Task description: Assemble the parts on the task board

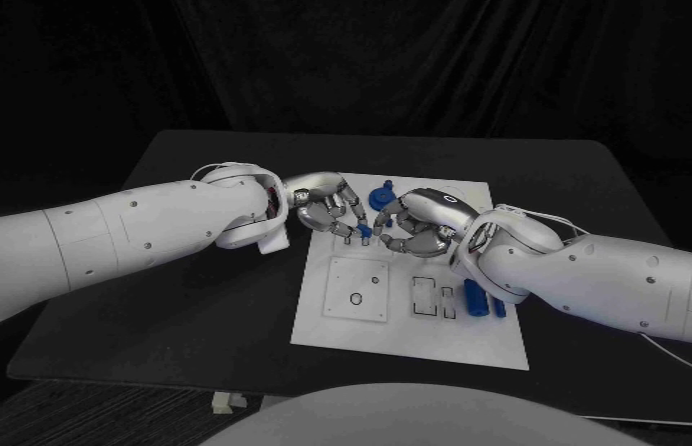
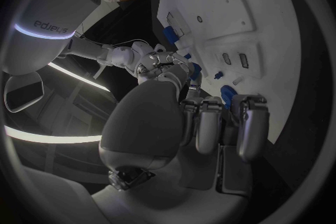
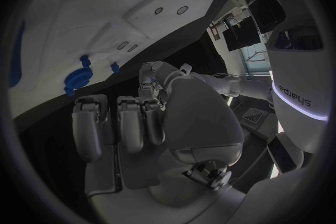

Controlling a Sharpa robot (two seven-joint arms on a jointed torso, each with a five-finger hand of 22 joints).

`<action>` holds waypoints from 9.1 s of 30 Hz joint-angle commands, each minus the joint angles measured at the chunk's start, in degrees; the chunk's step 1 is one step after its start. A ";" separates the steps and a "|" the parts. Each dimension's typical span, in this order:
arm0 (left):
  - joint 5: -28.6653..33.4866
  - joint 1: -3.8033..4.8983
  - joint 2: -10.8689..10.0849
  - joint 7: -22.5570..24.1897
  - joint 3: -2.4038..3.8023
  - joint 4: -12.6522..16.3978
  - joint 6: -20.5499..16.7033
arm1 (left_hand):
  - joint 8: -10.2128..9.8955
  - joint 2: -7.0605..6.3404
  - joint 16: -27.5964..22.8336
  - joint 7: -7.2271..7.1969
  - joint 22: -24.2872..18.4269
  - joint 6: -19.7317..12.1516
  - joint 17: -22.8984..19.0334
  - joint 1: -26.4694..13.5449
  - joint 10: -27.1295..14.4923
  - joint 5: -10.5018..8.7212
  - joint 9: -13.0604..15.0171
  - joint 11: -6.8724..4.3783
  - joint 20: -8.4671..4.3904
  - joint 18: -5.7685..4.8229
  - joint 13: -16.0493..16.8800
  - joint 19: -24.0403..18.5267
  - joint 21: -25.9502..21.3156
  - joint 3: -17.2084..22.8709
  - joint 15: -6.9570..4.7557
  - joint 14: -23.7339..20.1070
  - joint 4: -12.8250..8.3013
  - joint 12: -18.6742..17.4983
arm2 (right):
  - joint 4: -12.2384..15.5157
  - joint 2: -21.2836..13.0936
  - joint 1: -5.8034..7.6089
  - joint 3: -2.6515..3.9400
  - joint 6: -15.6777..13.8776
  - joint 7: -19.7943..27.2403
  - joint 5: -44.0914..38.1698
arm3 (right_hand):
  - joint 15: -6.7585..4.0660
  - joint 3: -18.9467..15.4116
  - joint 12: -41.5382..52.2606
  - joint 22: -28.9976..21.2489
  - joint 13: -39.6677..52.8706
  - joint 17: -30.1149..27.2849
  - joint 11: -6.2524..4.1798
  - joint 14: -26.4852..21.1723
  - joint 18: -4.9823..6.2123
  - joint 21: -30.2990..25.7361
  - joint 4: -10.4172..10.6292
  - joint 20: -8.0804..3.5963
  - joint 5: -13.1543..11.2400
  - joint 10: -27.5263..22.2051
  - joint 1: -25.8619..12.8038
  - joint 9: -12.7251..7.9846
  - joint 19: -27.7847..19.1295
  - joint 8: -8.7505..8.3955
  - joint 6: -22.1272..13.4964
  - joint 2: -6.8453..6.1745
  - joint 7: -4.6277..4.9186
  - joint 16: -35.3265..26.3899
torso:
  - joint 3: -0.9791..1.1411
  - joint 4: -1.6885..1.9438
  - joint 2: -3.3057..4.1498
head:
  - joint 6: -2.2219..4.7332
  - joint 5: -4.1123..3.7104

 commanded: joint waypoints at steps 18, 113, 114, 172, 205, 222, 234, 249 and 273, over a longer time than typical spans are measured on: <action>0.53 3.24 2.88 -15.42 0.12 -1.74 12.80 | 9.06 1.43 0.15 -1.64 11.84 -2.52 15.10 -2.50 5.79 0.68 9.79 -0.09 0.11 0.75 14.90 1.59 -0.98 3.89 -0.11 5.96 1.22 0.03 | 8.65 -12.26 13.37 0.02 -3.23 -4.50 -0.35 | 0.77 0.44 0.15 15.06 15.09 15.10 1.00 5.91 -0.91 0.16 -0.66 0.66 -0.13 6.17 0.31 -0.44 5.87 -1.07 -0.89 0.46 0.58 0.15 | 0.07 -0.04 -0.07 | -0.01 -0.86; 1.89 9.79 15.79 -42.90 0.15 -11.62 30.57 | 12.85 2.11 0.15 -2.64 11.95 -5.07 15.10 -18.43 3.26 -3.02 24.44 -0.93 -0.71 1.06 12.36 1.08 -2.85 17.89 -0.90 5.96 -2.76 -2.43 | 6.26 -11.88 10.04 0.00 10.83 -9.42 5.02 | 0.88 1.22 0.15 15.06 15.09 15.10 1.07 5.91 -0.91 0.16 -0.95 0.93 -7.62 6.17 2.20 -0.96 5.87 -2.39 -1.63 2.42 0.82 0.15 | 1.91 -1.50 1.13 | -0.01 1.60; 3.59 9.79 15.94 -43.53 0.15 -11.85 30.46 | 12.67 2.13 0.15 -2.63 11.85 -5.07 15.10 -18.50 3.10 -3.01 24.38 -0.92 -0.70 1.11 12.19 0.92 -3.06 17.88 -0.89 5.96 -2.74 -2.59 | 6.24 -11.87 10.03 0.00 10.87 -9.45 5.02 | 0.88 1.23 0.15 15.06 15.09 15.10 1.07 5.91 -0.91 0.16 -0.95 0.93 -7.62 6.17 2.22 -0.96 5.87 -2.39 -1.64 2.43 0.82 0.15 | 1.90 -1.49 1.11 | -0.01 1.61; 16.21 9.40 20.45 -52.14 0.14 -16.92 27.46 | 9.04 2.93 0.15 -2.79 11.48 -2.51 15.10 -20.08 2.67 -2.84 24.08 -0.95 -0.53 1.42 11.86 0.23 -4.40 16.20 -0.83 5.96 -2.52 -2.96 | 5.71 -11.49 9.56 0.00 12.10 -10.69 5.02 | 0.93 1.55 0.15 14.88 15.09 15.10 1.16 5.91 -0.78 -0.21 -1.29 0.95 -7.64 6.17 2.71 -1.24 5.54 -2.94 -2.22 2.47 0.98 0.15 | 1.88 -1.63 1.15 | -0.01 1.99; 16.21 8.14 22.07 -50.09 0.14 -17.85 25.26 | 6.29 3.39 0.15 -2.39 11.04 -3.21 15.10 -20.38 1.86 -3.84 23.48 -0.69 -0.55 1.69 11.14 -0.49 -5.63 15.88 -0.70 5.96 -2.18 -3.70 | 5.61 -11.37 9.23 0.00 12.12 -10.68 5.02 | 0.94 1.57 0.15 14.86 15.09 15.10 1.17 5.91 -0.77 -0.24 -1.30 0.95 -7.64 6.17 2.72 -1.29 5.51 -3.01 -2.28 2.44 1.00 0.15 | 1.90 -1.63 1.07 | -0.01 1.49; 16.21 7.99 21.80 -48.43 0.14 -16.83 22.91 | 5.07 3.55 0.15 -2.09 10.77 -3.66 15.10 -20.29 1.43 -4.53 23.30 -0.41 -0.37 1.86 10.81 -0.99 -6.41 15.66 -0.47 5.96 -2.16 -4.06 | 5.56 -11.51 9.14 0.00 12.05 -10.70 5.02 | 0.95 1.59 0.15 14.84 15.09 15.10 1.18 5.91 -0.75 -0.29 -1.31 0.96 -7.64 6.17 2.73 -1.32 5.48 -3.06 -2.31 2.44 1.02 0.15 | 1.89 -1.66 1.07 | -0.01 1.59; 16.20 7.73 21.52 -47.74 0.14 -16.05 21.32 | 4.91 3.58 0.15 -2.05 10.68 -3.72 15.10 -20.23 1.27 -4.51 23.28 -0.39 -0.35 1.92 10.66 -1.15 -6.66 15.67 -0.45 5.96 -2.21 -4.20 | 5.61 -11.68 8.86 0.00 11.53 -10.59 5.02 | 0.96 1.61 0.15 14.81 15.09 15.10 1.20 5.91 -0.73 -0.33 -1.34 0.97 -7.64 6.17 2.75 -1.35 5.43 -3.11 -2.33 2.41 1.04 0.15 | 1.90 -1.58 1.06 | -0.01 1.95; 11.35 7.11 19.42 -43.15 0.13 -11.96 15.85 | 4.54 3.64 0.15 -1.95 10.60 -3.61 15.10 -20.00 0.92 -4.52 23.36 -0.27 -0.25 1.98 10.35 -1.27 -6.92 15.54 -0.35 5.96 -2.32 -4.52 | 6.01 -12.27 7.76 0.00 9.44 -9.94 5.01 | 1.02 1.73 0.15 14.67 15.09 15.10 1.31 5.91 -0.62 -0.63 -1.52 1.00 -7.38 6.17 2.92 -1.45 5.17 -3.26 -2.39 2.29 1.15 0.15 | 1.93 -1.51 0.86 | -0.01 1.83; 2.54 5.99 17.63 -39.74 0.12 -7.71 12.30 | 4.48 3.54 0.15 -2.06 10.58 -3.13 15.10 -19.85 0.81 -4.80 23.61 -0.33 -0.22 2.02 10.21 -1.28 -7.06 15.12 -0.38 5.96 -2.32 -4.64 | 5.58 -12.43 6.60 0.00 8.49 -9.08 5.01 | 1.10 1.80 0.15 14.60 15.09 15.10 1.44 5.91 -0.57 -0.77 -1.62 1.05 -7.07 6.17 2.96 -1.55 5.05 -3.42 -2.49 2.14 1.27 0.15 | 1.89 -1.64 0.82 | -0.01 1.99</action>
